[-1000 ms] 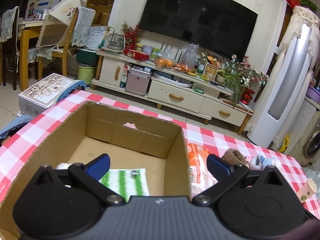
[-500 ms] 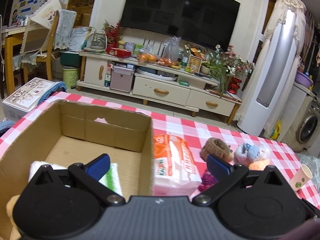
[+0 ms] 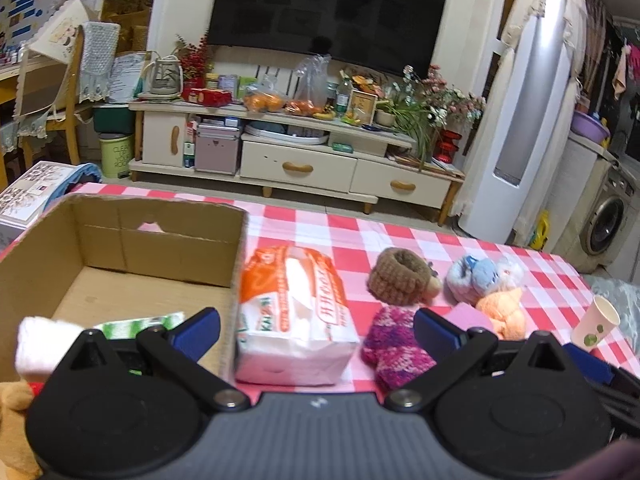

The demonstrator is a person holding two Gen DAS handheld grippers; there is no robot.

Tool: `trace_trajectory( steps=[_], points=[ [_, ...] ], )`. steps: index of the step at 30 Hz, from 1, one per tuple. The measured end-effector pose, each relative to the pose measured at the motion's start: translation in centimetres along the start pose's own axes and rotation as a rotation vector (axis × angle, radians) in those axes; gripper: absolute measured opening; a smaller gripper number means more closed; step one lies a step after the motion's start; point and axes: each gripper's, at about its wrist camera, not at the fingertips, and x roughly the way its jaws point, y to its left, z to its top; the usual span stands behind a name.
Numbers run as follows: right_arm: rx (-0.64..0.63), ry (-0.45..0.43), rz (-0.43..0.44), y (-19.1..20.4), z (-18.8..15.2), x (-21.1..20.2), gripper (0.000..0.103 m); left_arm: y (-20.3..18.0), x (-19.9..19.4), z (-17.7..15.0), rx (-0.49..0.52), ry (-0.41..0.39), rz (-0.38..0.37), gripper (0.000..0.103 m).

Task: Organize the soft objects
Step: 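Reach the left tool to the purple knit hat while the right tool reaches the floral bundle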

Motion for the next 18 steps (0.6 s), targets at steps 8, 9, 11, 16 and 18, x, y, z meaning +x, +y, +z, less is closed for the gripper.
trace_trajectory(
  steps=[8,9,11,16,18],
  points=[
    [0.007,-0.024,-0.067,-2.4,-0.1,-0.4,0.103,-2.4,0.8,-0.7,0.049,0.014,-0.034,0.102],
    [0.008,-0.027,-0.077,-2.7,-0.2,-0.5,0.103,-2.7,0.8,-0.8,0.054,0.014,-0.039,0.102],
    [0.019,-0.030,-0.096,-3.6,-0.1,-0.6,0.103,-3.3,1.0,-1.0,0.064,0.015,-0.053,0.102],
    [0.067,-0.020,-0.142,-6.5,-0.2,-0.6,0.103,-5.0,1.6,-1.7,0.101,0.028,-0.081,0.102],
    [0.081,-0.009,-0.161,-7.6,-0.5,-0.4,0.103,-5.6,2.0,-2.0,0.120,0.032,-0.091,0.102]
  ],
)
